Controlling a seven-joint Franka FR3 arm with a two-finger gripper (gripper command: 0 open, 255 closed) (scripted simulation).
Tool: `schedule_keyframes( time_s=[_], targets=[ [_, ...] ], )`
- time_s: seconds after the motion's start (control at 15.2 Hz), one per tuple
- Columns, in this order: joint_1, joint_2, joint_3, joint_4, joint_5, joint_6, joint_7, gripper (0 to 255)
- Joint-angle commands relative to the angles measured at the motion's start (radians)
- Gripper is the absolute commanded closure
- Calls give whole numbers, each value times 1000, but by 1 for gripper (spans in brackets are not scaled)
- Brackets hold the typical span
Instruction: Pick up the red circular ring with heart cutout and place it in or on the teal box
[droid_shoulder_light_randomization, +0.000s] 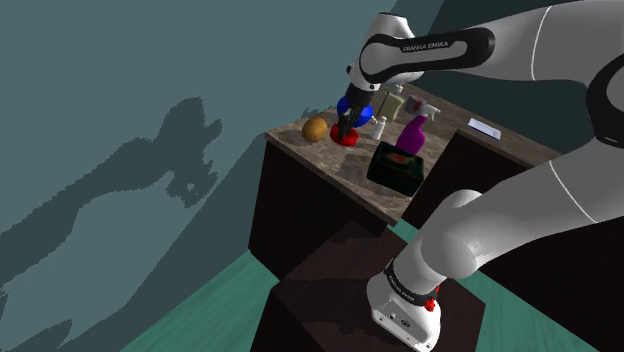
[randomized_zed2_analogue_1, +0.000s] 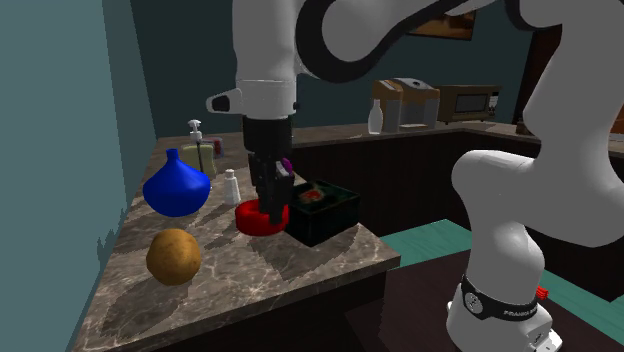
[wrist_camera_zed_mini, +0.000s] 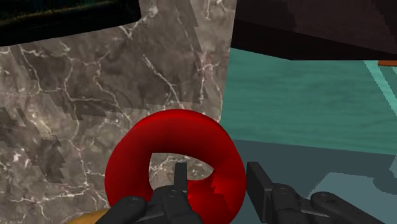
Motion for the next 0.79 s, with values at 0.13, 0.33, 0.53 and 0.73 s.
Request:
schedule_keyframes(
  time_s=[0.13, 0.33, 0.53, 0.73],
  targets=[
    [2, -10, 7, 38, 3, -49, 2, 255],
    [-36, -66, -34, 3, -31, -63, -55, 255],
    [-74, -114, -77, -22, -66, -78, -115, 255],
    [-113, -152, -123, -36, -101, -94, -178, 255]
  ],
)
